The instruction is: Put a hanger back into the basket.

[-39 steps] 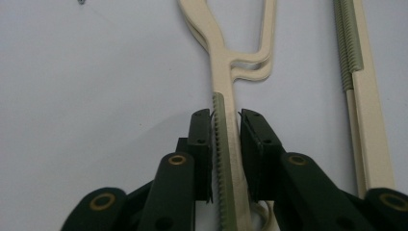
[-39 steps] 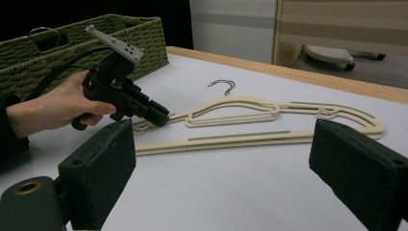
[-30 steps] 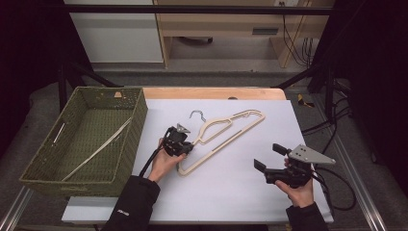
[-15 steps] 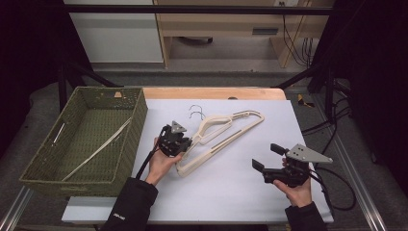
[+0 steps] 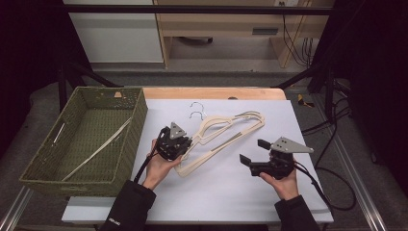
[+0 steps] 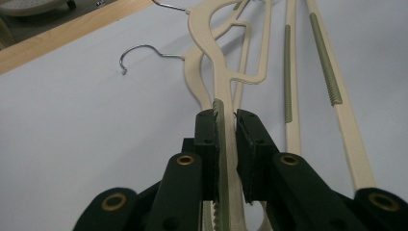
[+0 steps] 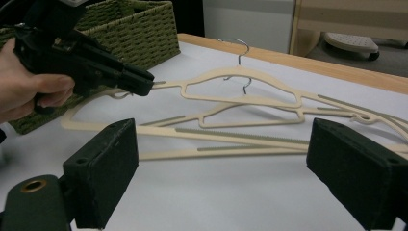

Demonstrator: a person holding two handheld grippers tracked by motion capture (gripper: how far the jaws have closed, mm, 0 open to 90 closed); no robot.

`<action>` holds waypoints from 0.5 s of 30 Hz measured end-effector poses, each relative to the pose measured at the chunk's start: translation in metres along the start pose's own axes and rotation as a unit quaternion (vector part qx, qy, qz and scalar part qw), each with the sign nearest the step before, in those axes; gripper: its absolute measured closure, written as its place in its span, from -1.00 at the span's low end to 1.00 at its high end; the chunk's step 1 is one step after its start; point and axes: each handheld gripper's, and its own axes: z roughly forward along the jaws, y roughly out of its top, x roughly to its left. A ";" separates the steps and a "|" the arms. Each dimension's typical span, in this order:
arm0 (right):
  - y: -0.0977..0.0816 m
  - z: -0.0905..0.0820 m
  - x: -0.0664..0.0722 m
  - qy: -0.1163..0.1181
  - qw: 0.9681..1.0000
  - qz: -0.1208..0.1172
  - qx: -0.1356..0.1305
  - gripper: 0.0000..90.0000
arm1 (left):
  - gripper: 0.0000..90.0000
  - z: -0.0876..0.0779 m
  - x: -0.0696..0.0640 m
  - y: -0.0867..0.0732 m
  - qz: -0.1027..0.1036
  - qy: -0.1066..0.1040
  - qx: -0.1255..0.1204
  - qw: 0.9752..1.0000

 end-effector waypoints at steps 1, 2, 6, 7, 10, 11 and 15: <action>0.002 0.004 0.000 0.002 1.000 -0.002 -0.002 -0.74 | 0.77 -0.002 -0.001 0.000 0.001 0.001 -0.005 1.000; 0.004 0.009 0.001 0.004 1.000 -0.001 -0.002 -0.74 | 0.77 -0.005 -0.002 0.000 0.004 0.003 -0.008 1.000; 0.015 0.028 0.003 0.010 1.000 0.001 -0.002 -0.72 | 0.77 -0.014 -0.004 0.000 0.009 0.005 -0.021 1.000; 0.017 0.032 0.004 0.012 1.000 0.001 -0.003 -0.71 | 0.77 -0.016 -0.005 0.000 0.012 0.006 -0.022 1.000; 0.024 0.046 0.006 0.016 1.000 0.005 -0.004 -0.68 | 0.77 -0.020 -0.007 0.000 0.014 0.006 -0.027 1.000; 0.024 0.046 0.006 0.016 1.000 0.005 -0.004 -0.68 | 0.77 -0.021 -0.007 0.000 0.020 0.006 -0.024 0.999; 0.032 0.072 0.004 0.015 1.000 0.019 -0.004 -0.65 | 0.77 -0.024 -0.013 -0.001 0.029 0.013 -0.028 0.999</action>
